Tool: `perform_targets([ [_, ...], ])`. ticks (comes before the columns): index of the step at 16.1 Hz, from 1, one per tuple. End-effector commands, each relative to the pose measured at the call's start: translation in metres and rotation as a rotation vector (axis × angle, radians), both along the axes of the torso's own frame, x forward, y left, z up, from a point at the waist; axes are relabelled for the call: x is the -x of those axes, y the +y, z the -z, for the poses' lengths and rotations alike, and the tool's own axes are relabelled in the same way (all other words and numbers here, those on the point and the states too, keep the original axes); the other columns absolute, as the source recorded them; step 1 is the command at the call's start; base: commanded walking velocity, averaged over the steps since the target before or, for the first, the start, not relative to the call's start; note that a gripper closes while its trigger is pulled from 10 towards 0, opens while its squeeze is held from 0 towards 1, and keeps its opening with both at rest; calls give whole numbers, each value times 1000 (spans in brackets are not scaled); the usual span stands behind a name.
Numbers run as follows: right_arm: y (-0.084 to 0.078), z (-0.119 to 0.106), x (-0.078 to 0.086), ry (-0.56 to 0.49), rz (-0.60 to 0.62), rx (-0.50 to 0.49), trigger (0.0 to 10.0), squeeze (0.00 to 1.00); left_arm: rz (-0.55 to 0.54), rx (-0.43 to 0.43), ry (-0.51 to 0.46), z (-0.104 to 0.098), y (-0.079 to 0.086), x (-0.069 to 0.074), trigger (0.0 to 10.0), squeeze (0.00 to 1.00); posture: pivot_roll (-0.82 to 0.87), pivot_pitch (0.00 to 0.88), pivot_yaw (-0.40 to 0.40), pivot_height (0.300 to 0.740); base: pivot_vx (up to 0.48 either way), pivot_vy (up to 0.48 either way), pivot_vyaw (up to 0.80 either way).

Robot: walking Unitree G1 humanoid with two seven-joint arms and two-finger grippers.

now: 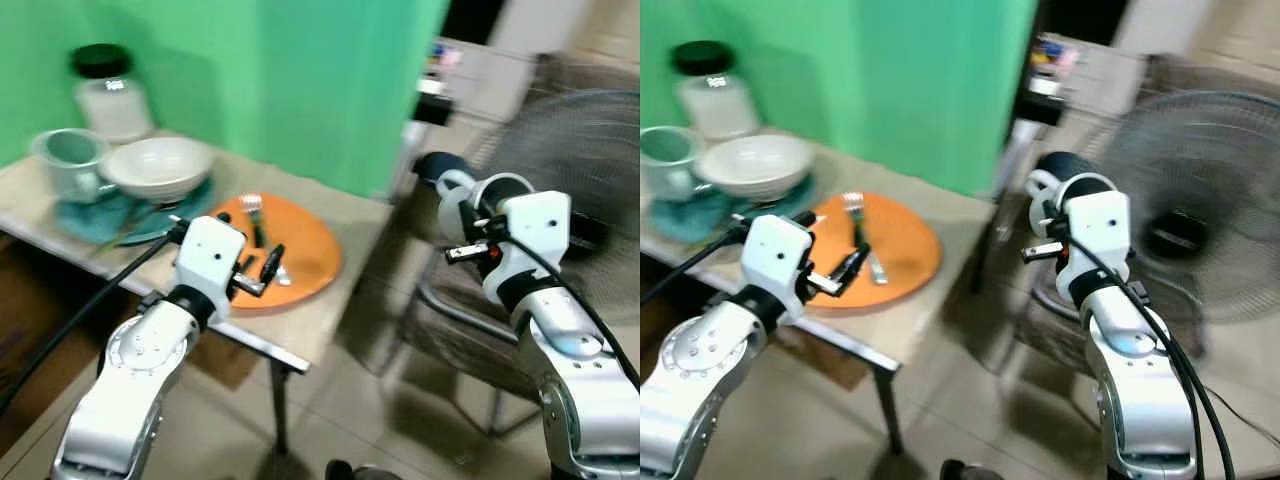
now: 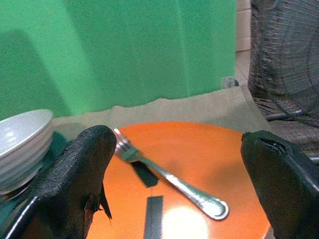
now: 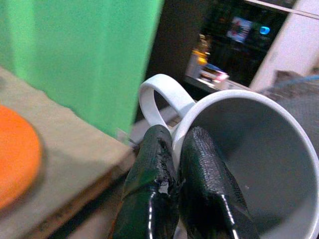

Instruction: Setting the table

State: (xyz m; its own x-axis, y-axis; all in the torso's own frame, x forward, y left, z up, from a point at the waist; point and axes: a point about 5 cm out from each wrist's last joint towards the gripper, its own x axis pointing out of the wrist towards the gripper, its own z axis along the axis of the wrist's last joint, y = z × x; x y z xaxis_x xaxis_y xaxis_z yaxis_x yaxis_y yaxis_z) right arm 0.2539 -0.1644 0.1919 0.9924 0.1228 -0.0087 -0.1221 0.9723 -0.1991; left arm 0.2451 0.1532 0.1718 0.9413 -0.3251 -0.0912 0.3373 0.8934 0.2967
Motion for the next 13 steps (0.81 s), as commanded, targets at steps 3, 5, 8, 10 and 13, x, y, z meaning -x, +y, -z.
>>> perform_targets([
  [3, -5, 5, 2, 41, 43, -9, 10000, 0, -19, 26, -11, -3, 0, 2, 10000, 0, 139, 0, -95, 740, 0, 0, -783],
  [5, -5, 11, 2, 72, 55, -17, 10000, 0, -22, 35, -9, -4, 0, 2, 10000, 0, 139, 0, -95, 740, 0, 0, -788],
  [8, 0, 11, -1, 92, 41, -14, 10000, 0, -56, 55, -20, -5, 3, -4, 10000, 0, 131, 0, -86, 740, 0, 0, -788],
  [10, 1, 10, -3, 94, 38, -15, 10000, 0, -68, 66, -19, -6, 4, -5, 10000, 0, 135, 0, -89, 740, 0, 0, -788],
  [13, 4, 6, -6, 84, 24, -9, 10000, 0, -86, 66, -10, -6, 9, -7, 10000, 0, 136, 0, -88, 740, 0, 0, -788],
])
